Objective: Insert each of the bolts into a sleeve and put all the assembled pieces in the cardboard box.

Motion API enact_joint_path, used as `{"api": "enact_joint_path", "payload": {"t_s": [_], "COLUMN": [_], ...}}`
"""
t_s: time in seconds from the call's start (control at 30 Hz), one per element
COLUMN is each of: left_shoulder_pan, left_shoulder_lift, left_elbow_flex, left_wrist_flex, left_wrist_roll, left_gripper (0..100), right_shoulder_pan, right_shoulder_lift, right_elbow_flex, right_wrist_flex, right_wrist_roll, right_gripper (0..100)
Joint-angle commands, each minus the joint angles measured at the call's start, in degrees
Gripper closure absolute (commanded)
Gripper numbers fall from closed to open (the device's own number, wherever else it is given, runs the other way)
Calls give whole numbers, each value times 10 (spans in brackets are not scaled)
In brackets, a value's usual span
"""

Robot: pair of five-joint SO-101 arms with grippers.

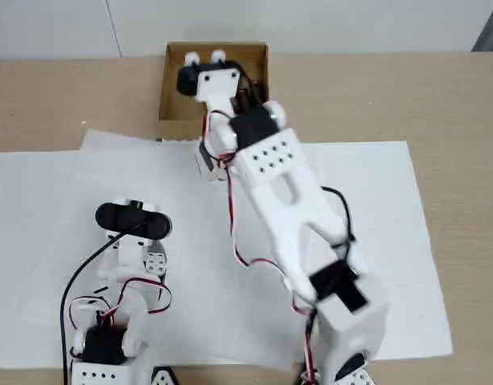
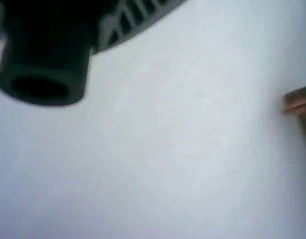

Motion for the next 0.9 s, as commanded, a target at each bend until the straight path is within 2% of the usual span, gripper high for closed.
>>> {"api": "enact_joint_path", "payload": {"t_s": [0.0, 0.23, 0.4, 0.6, 0.87], "left_shoulder_pan": [-4, -25, -64, -66, -66], "left_shoulder_lift": [-4, -1, 0, 0, 39], "left_elbow_flex": [-3, -51, -121, -167, -214], "left_wrist_flex": [-11, 4, 34, 104, 105], "left_wrist_roll": [-2, -1, -4, -4, -4], "left_gripper": [994, 994, 994, 994, 994], "right_shoulder_pan": [9, 93, 121, 150, 197], "right_shoulder_lift": [-102, -218, -330, -474, -636], "right_elbow_flex": [-19, 51, 202, 382, 577], "right_wrist_flex": [39, 58, 53, 0, -62], "right_wrist_roll": [-3, -3, -4, -3, 0], "right_gripper": [996, 996, 996, 996, 996]}}
